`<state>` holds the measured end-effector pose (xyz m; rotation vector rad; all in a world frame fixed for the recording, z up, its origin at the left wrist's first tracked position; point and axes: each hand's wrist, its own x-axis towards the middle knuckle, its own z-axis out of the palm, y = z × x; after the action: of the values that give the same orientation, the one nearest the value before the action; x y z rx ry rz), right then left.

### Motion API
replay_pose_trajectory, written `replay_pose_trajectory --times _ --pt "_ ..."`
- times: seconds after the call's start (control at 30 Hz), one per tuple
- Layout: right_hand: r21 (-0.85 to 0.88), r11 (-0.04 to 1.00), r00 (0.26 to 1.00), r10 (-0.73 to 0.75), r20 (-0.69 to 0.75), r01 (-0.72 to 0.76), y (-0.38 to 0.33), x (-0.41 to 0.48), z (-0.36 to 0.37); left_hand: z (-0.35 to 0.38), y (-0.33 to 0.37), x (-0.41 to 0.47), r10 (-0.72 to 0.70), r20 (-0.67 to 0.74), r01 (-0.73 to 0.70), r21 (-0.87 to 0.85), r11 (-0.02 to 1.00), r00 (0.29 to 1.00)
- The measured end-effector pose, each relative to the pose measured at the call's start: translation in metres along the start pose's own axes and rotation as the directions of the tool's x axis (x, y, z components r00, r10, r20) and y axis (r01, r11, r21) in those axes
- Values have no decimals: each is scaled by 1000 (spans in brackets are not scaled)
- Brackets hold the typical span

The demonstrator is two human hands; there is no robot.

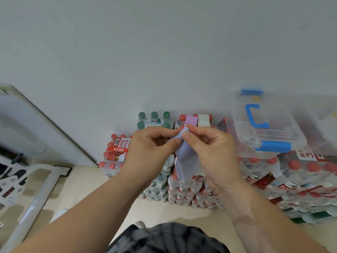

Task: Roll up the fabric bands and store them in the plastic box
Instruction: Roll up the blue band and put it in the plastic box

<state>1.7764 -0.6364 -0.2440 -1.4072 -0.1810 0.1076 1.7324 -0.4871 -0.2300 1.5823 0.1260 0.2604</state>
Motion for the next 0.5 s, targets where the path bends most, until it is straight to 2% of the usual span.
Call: replay_pose_trajectory --times 0.13,0.23,0.33,0.43,0.5 --pt "-7 999 998 -39 -49 39 -3 3 3 0 2 2 17 -17 -17 25 1000 1000" --pt "15 998 997 -57 -43 58 -5 2 3 2 5 2 10 -35 -13 -62 998 999" --pt "52 997 998 -57 -40 59 -3 -1 3 2 5 0 -33 -4 32 -152 988 999" --pt "52 996 997 -66 -31 68 -3 -4 2 1 3 -2 -86 47 92 -157 983 995" --pt "47 996 997 -72 -14 73 -4 -5 1 0 4 -1 -90 33 93 -134 987 995"
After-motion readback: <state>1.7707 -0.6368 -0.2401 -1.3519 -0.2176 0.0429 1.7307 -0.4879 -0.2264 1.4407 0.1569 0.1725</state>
